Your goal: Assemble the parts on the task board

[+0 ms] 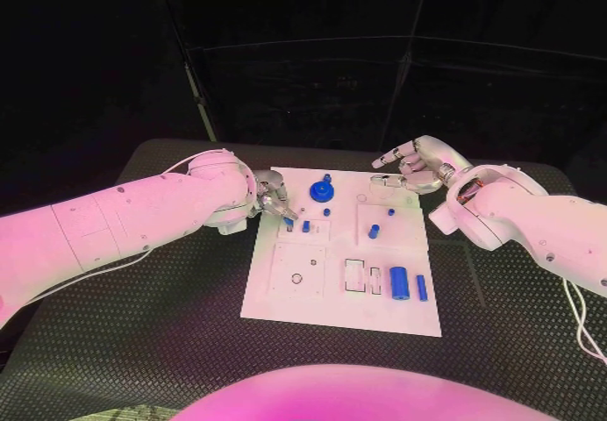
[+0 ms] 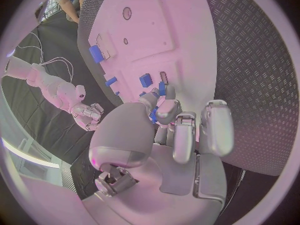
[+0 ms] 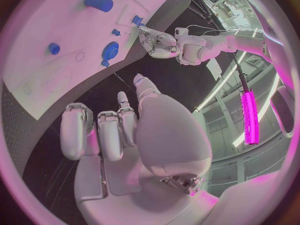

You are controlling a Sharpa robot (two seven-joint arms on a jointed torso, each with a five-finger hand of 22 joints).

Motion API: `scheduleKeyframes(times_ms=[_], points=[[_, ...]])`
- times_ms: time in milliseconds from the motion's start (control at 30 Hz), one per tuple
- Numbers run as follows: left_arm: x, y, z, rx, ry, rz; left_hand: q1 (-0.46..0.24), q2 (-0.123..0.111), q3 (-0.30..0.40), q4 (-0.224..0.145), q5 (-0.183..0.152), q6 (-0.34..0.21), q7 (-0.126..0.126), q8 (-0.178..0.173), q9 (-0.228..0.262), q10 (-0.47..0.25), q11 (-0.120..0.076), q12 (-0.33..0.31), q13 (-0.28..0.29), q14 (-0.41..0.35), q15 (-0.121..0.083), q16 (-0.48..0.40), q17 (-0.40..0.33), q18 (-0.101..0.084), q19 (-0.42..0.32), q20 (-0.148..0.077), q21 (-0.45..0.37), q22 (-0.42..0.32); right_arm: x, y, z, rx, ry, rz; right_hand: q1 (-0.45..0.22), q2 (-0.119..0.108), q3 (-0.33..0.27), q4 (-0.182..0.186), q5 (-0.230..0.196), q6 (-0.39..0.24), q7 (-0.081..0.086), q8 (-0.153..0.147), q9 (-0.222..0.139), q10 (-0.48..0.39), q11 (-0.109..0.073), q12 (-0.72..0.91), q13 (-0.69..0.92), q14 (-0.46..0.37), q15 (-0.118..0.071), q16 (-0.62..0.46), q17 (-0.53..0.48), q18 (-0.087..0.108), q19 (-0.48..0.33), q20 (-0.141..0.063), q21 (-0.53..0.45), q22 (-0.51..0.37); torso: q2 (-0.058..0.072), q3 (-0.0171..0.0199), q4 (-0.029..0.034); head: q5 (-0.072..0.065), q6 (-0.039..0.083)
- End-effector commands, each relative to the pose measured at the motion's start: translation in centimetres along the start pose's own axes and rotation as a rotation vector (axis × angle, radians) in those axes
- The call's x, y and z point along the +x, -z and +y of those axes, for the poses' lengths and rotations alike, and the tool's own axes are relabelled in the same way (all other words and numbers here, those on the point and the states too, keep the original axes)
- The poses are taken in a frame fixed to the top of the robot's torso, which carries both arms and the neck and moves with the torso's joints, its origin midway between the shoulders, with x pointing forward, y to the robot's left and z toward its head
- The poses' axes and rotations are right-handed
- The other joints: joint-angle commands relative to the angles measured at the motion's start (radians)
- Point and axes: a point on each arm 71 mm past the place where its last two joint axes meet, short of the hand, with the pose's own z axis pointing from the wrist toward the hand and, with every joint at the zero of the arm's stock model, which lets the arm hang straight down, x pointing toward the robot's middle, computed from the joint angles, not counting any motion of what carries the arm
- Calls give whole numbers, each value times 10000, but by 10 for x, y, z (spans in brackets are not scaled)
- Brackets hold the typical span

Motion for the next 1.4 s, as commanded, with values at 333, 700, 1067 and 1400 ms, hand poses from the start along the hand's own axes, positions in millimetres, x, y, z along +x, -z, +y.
scheduleKeyframes(times_ms=[333, 700, 1067, 1400], points=[[2, 0, -4, -49, -864, -60, -104, -62, 1195, -976, 70, 28, -16, 90, 54, 110, -14, 22, 22, 1057, -83, 31, 2635, 33, 93, -6, 68, 557, 1, -2, 2, -86, 3, 144, -72, 15, 1, -62, 41, 52, -4, 64, -17, -5, -33, -26, 453, 604, -61, -52, 525, 89, -47, -15, -49, -25, 4, -2, 3, 0, -78], [6, -1, -6, -52, -1078, 166, -175, -137, 1392, -1007, 70, 20, -22, 134, 88, 109, -20, 9, 4, 1057, -89, 31, 2635, 35, 91, -11, 57, 555, 2, -2, 2, -96, 1, 143, -72, 15, 1, -62, 41, 52, -4, 64, -17, -5, -33, -26, 453, 604, -61, -52, 525, 89, -47, -15, -49, -25, 2, -1, 3, 4, -88], [7, -1, -5, -115, -1264, 372, -222, -200, 1558, -1046, 71, 17, -25, 176, 119, 107, -23, 0, -8, 1057, -91, 31, 2635, 35, 92, -13, 52, 558, 2, -2, 2, -85, 4, 144, -72, 15, 1, -62, 41, 52, -4, 64, -17, -5, -33, -26, 453, 604, -61, -52, 525, 89, -47, -15, -49, -25, 5, 0, 15, 14, -113], [9, -1, -5, -135, -1349, 512, -290, -267, 1738, -1078, 71, 16, -30, 232, 159, 99, -27, -27, -42, 1057, -93, 31, 2635, 34, 95, -15, 50, 565, 2, -2, 2, -86, 3, 151, -72, 15, 1, -62, 41, 52, -4, 64, -17, -5, -33, -26, 453, 604, -61, -52, 525, 89, -47, -15, -49, -25, -2, 4, 4, 32, -138]])
